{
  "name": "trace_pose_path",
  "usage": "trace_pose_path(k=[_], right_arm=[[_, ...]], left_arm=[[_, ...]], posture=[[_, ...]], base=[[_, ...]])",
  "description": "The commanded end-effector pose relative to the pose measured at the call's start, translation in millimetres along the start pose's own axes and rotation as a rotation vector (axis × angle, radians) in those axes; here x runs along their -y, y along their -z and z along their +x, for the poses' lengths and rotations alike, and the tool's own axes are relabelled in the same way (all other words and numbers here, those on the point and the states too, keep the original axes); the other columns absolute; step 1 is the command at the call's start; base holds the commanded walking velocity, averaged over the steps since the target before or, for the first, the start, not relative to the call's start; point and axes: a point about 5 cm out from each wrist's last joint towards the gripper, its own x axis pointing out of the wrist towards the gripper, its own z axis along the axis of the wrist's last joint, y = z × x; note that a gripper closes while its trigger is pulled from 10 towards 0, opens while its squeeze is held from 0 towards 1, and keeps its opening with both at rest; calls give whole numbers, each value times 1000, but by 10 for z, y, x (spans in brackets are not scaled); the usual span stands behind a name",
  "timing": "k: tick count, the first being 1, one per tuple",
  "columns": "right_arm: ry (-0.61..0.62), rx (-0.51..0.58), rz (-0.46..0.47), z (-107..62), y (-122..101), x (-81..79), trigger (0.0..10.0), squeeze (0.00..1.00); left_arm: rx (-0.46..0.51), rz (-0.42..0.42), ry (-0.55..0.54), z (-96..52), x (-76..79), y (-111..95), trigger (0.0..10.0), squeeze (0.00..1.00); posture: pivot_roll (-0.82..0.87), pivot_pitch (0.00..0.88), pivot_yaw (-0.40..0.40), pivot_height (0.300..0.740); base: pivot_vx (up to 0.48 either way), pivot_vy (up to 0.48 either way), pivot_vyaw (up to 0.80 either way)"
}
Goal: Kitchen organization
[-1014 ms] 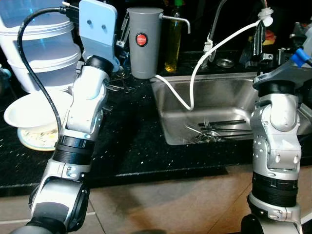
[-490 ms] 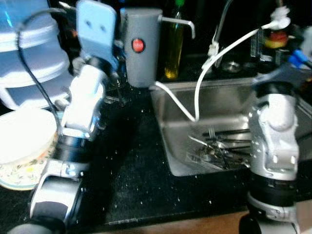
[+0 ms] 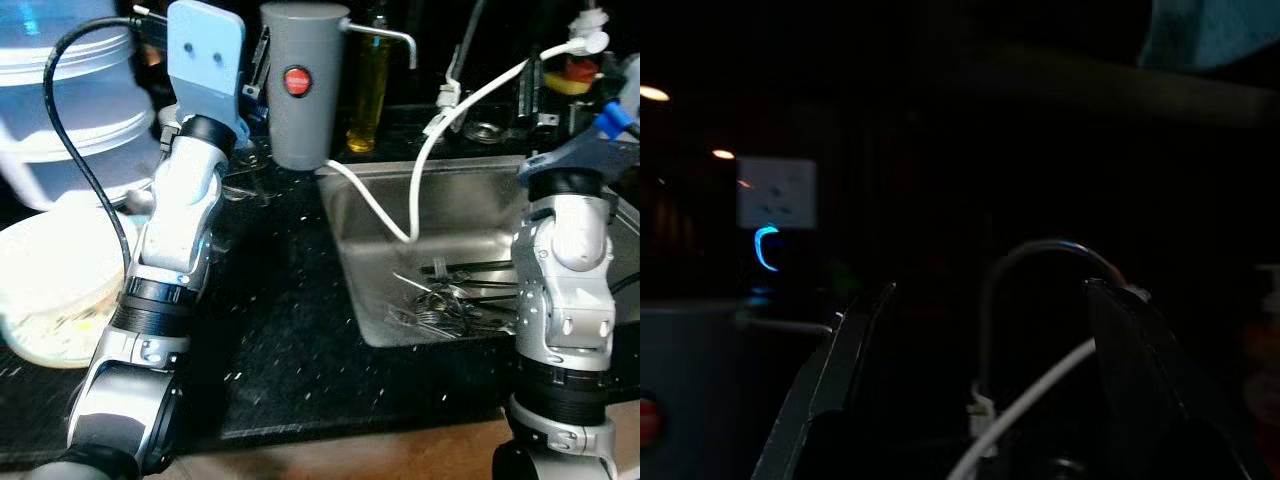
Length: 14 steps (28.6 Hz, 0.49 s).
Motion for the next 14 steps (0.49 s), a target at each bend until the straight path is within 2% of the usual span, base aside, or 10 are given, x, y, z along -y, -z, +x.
trace_pose_path(k=[1, 8, 10, 11, 12, 14], right_arm=[[6, 8, -1, 6, -17, 15, 10000, 0], [3, 7, 0, 8, -15, 15, 10000, 0], [4, 6, 0, 8, -13, 14, 10000, 0], [4, 6, 0, 8, -12, 11, 10000, 0], [5, 7, 0, 8, -14, 10, 10000, 0], [6, 7, -2, 7, -14, 14, 10000, 0]], left_arm=[[-7, 16, 6, -3, -2, 9, 10000, 0], [-32, 26, 15, -6, 14, 40, 10000, 0], [-84, 48, 24, -1, 25, 101, 10000, 0], [-138, 57, 27, 2, 22, 162, 10000, 0], [-239, 52, 32, 6, 17, 279, 10000, 0], [-323, 41, 46, 11, 33, 368, 10000, 0]], posture=[[-13, 0, 15, 740], [-13, 0, 13, 740], [-12, 0, 13, 740], [-15, 0, 15, 740], [-15, 0, 15, 740], [-13, 0, 19, 740]], base=[[0, 0, 0], [0, 0, 0], [0, 0, 0], [0, 0, 0], [0, 0, 0], [0, 0, 0]])
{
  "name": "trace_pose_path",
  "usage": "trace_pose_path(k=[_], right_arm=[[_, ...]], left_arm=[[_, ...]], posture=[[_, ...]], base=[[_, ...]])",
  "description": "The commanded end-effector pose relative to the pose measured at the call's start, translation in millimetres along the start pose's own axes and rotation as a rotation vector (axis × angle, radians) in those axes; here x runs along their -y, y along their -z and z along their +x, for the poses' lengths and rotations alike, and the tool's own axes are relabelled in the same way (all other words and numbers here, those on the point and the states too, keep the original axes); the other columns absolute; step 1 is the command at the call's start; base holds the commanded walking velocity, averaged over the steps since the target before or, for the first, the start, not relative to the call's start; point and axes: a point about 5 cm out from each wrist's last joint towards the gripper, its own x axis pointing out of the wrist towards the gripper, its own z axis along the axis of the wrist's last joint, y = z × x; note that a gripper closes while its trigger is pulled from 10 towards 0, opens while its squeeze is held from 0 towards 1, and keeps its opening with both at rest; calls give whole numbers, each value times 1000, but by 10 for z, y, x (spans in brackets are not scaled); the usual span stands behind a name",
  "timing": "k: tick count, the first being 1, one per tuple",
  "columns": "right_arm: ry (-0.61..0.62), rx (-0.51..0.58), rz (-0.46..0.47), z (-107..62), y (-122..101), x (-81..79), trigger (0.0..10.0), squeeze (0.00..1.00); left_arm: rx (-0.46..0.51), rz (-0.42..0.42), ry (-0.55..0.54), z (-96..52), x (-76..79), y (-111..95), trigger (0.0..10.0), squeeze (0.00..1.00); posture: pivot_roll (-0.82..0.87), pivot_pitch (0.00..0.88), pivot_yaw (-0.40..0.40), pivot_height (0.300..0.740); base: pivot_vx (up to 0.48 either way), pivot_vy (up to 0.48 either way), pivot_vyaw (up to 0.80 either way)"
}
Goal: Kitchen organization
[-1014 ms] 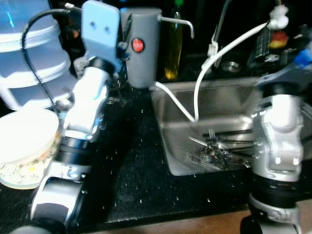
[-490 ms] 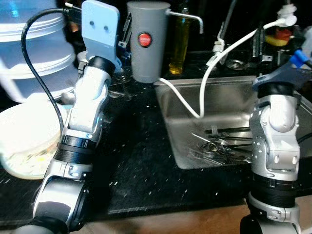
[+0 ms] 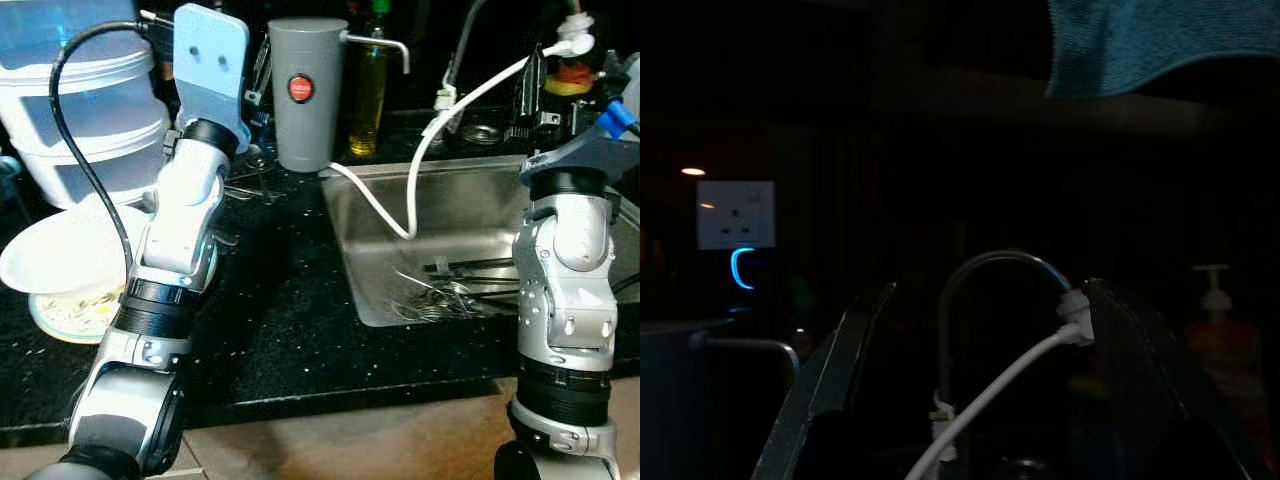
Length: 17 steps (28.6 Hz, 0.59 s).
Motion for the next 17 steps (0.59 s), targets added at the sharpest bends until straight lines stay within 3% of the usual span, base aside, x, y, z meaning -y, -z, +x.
trace_pose_path(k=[1, 4, 5, 7, 14, 17], right_arm=[[1, -1, -2, 1, 0, 3, 10000, 0], [2, -3, -3, -1, 6, 7, 10000, 0], [2, -5, -3, -1, 12, 4, 10000, 0], [1, -2, 0, 2, 8, -5, 10000, 0], [-20, -2, 6, 18, -2, -43, 10000, 0], [-85, -8, 16, 28, -17, -140, 10000, 0]], left_arm=[[-141, 12, 18, 22, -16, 166, 10000, 0], [-209, 9, 36, 46, 14, 224, 10000, 0], [-300, -41, 67, 78, 66, 299, 10000, 0], [-374, -102, 76, 120, 102, 359, 10000, 0], [-492, -166, 26, 327, 98, 485, 10000, 0], [-563, -188, 5, 326, 129, 589, 10000, 0]], posture=[[-13, 0, 19, 740], [-13, 0, 19, 740], [-21, 0, 17, 740], [-21, 0, 17, 740], [-25, 0, 26, 740], [-46, 0, 42, 740]], base=[[0, 0, 0], [0, 0, 0], [0, 0, 0], [0, 0, 0], [0, 0, 0], [0, 0, 0]])
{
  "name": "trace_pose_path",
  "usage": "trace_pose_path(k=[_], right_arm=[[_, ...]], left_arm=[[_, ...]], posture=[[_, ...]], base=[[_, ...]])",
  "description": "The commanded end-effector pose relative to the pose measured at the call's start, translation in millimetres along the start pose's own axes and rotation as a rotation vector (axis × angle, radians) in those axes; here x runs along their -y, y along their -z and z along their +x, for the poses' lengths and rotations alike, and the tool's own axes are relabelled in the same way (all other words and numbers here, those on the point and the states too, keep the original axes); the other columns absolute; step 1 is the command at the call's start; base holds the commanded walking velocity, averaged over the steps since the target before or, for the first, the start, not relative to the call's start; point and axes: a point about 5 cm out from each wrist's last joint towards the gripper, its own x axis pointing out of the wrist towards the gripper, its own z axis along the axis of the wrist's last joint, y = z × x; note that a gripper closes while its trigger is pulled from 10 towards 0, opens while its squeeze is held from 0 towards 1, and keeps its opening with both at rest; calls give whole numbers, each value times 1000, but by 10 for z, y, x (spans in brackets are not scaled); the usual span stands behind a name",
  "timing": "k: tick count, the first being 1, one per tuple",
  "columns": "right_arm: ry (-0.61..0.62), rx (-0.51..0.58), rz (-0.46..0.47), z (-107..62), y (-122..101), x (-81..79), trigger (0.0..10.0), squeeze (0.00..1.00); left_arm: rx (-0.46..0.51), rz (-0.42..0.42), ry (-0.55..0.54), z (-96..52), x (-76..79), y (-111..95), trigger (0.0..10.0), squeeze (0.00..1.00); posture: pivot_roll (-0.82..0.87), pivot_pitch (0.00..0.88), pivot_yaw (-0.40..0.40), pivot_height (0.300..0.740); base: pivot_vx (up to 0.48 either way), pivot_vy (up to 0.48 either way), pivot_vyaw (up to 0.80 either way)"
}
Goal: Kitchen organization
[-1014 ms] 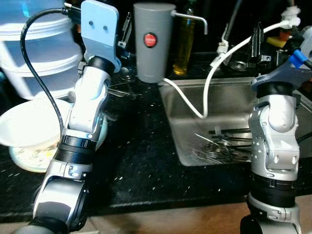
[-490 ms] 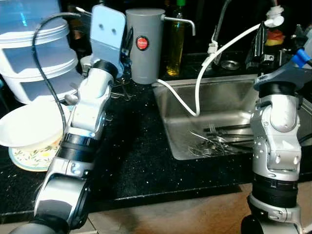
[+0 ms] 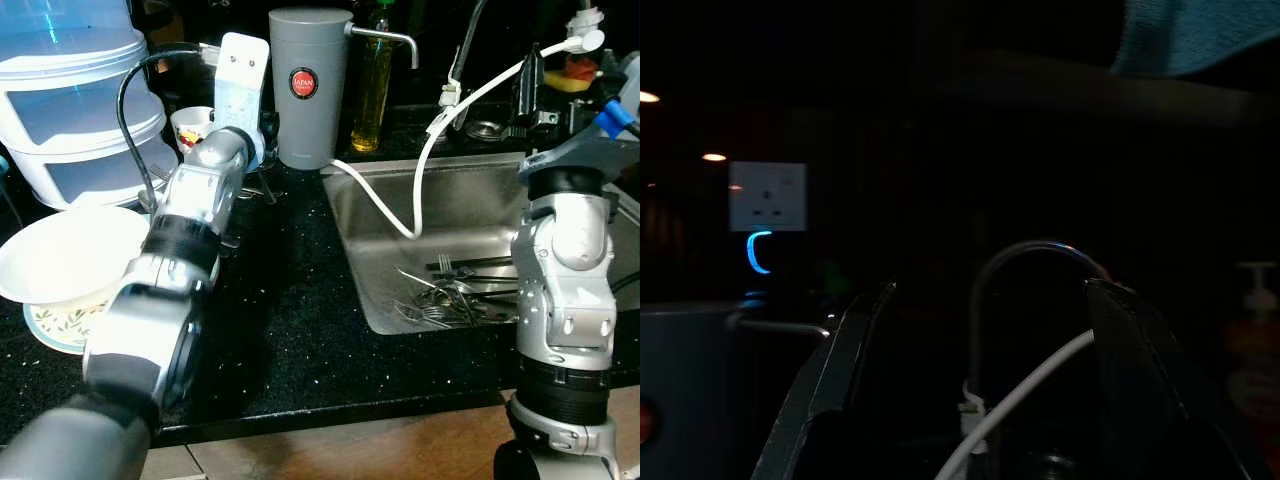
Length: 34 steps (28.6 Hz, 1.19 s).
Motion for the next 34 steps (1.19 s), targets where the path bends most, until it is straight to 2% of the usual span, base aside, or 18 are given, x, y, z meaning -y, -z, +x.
trace_pose_path(k=[1, 3, 4, 5, 6, 7, 9, 14, 21, 27, 31, 34], right_arm=[[-63, -15, 15, 17, -3, -97, 10000, 0], [-92, -22, 23, 18, -2, -136, 10000, 0], [-129, -55, 75, 5, 15, -192, 10000, 0], [-129, -55, 75, 5, 15, -192, 10000, 0], [-201, -123, 179, -45, 51, -313, 10000, 0], [-220, -141, 197, -77, 58, -356, 10000, 0], [-226, -147, 198, -100, 58, -377, 10000, 0], [-231, -161, 208, -206, 27, -406, 10000, 0], [-233, -154, 212, -225, -56, -429, 10000, 0], [-242, -110, 188, -200, -179, -473, 10000, 0], [-229, -102, 168, -225, -218, -447, 10000, 0], [-223, -113, 161, -247, -215, -435, 10000, 0]], left_arm=[[-54, -28, -21, 24, 18, 112, 10000, 0], [-74, -37, -34, 30, 11, 136, 10000, 0], [-92, -45, -30, 32, 14, 172, 10000, 0], [-92, -45, -30, 32, 14, 172, 10000, 0], [-134, -51, -26, 34, 16, 274, 10000, 0], [-150, -57, -24, 36, 15, 321, 10000, 0], [-159, -58, -22, 36, 14, 348, 10000, 0], [-173, -68, -39, 32, -41, 407, 10000, 0], [-151, -53, -34, 36, -99, 340, 10000, 0], [-142, -61, -24, 42, -98, 287, 10000, 0], [-131, -63, -26, 44, -109, 254, 10000, 0], [-173, -94, -35, 35, -128, 329, 10000, 0]], posture=[[-50, 0, 44, 740], [-50, 0, 44, 740], [-65, 0, 50, 740], [-65, 0, 50, 740], [-73, 0, 52, 740], [-81, 0, 55, 740], [-82, 4, 55, 740], [-90, 89, 59, 740], [-88, 190, 68, 740], [-99, 237, 76, 740], [-107, 251, 84, 740], [-112, 257, 90, 740]], base=[[0, 0, 0], [0, 0, 0], [0, 0, 0], [0, 0, 0], [0, 0, 0], [0, 0, 0], [0, 0, 0], [0, 0, 0], [0, 0, 0], [0, 0, 0], [0, 0, 0], [0, 0, 0]])
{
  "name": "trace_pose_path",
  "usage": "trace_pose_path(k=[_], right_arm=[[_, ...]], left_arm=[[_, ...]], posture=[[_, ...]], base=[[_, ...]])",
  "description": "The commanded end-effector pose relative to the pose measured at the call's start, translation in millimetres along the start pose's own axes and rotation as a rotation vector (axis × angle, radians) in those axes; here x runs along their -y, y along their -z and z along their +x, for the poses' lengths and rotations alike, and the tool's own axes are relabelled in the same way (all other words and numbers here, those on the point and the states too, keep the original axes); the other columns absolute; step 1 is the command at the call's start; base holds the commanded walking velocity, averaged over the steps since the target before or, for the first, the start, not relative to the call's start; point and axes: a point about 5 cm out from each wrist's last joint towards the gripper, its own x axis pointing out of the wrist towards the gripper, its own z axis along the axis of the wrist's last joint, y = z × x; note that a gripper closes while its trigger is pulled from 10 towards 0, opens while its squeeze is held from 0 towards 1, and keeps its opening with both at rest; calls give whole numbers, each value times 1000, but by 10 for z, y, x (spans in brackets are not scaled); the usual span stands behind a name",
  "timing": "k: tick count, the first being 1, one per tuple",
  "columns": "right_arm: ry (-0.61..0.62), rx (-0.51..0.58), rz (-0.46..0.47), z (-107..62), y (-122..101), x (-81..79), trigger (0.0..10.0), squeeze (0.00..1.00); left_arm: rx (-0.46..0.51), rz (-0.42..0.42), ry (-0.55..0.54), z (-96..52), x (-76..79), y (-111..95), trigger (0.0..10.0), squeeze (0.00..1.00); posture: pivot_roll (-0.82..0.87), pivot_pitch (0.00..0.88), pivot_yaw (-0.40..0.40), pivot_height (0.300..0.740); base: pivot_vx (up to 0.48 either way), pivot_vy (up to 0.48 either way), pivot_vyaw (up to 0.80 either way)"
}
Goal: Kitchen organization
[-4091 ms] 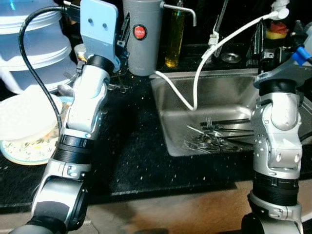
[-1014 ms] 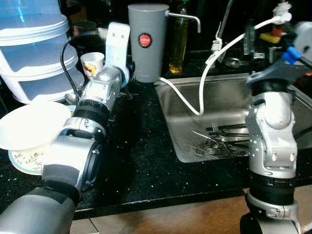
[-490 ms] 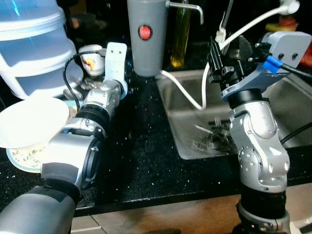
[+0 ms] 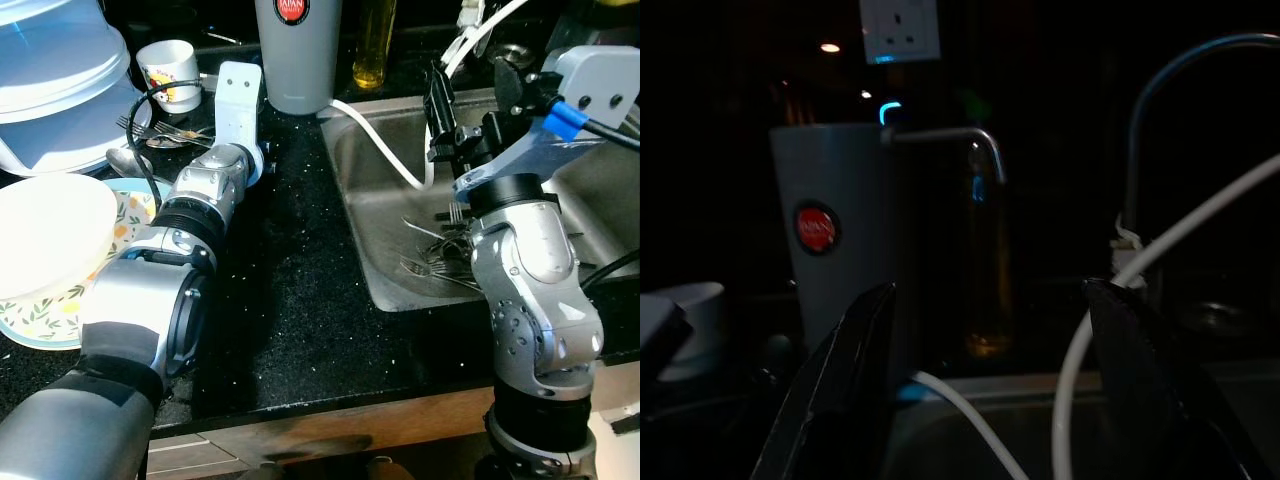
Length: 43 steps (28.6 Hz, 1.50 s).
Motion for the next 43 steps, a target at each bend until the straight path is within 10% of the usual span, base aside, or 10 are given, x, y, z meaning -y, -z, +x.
trace_pose_path(k=[1, 2, 4, 16, 25, 26, 27, 34, 37, 43], right_arm=[[4, -1, -9, -41, -26, -1, 10000, 0], [4, -1, -9, -41, -26, -1, 10000, 0], [11, -7, -14, -47, -20, 5, 10000, 0], [39, -9, -23, -54, -11, 44, 10000, 0], [48, -5, -27, -56, -4, 66, 10000, 0], [48, -4, -29, -53, 0, 68, 10000, 0], [47, -3, -29, -51, -1, 69, 10000, 0], [44, 1, -30, -33, 6, 73, 10000, 0], [40, 2, -31, -19, 13, 74, 10000, 0], [39, 9, -31, -1, 8, 81, 10000, 0]], left_arm=[[-109, -40, -23, -6, -103, 193, 10000, 0], [-109, -40, -23, -6, -103, 193, 10000, 0], [-177, -119, 7, -13, -71, 323, 0, 0], [-265, -110, 54, -31, -12, 536, 0, 0], [-321, -70, 284, -58, 598, 609, 0, 0], [-345, -73, 358, -92, 819, 629, 2784, 0], [-355, -77, 399, -114, 926, 632, 9373, 0], [-410, -148, 612, -281, 1443, 614, 10000, 0], [-329, -112, 923, -561, 1806, 489, 10000, 0], [-177, -66, 1021, -707, 1859, 363, 10000, 0]], posture=[[-114, 258, 92, 740], [-114, 258, 92, 740], [-112, 255, 100, 740], [-96, 215, 115, 740], [-89, 187, 113, 740], [-88, 180, 112, 740], [-88, 180, 112, 740], [-83, 167, 105, 740], [-80, 160, 101, 740], [-80, 150, 97, 740]], base=[[0, 0, 0], [0, 0, 0], [0, 0, 0], [0, 0, 0], [0, 0, 0], [0, 0, 0], [0, 0, 0], [0, 0, 0], [0, 0, 0], [0, 0, 0]])
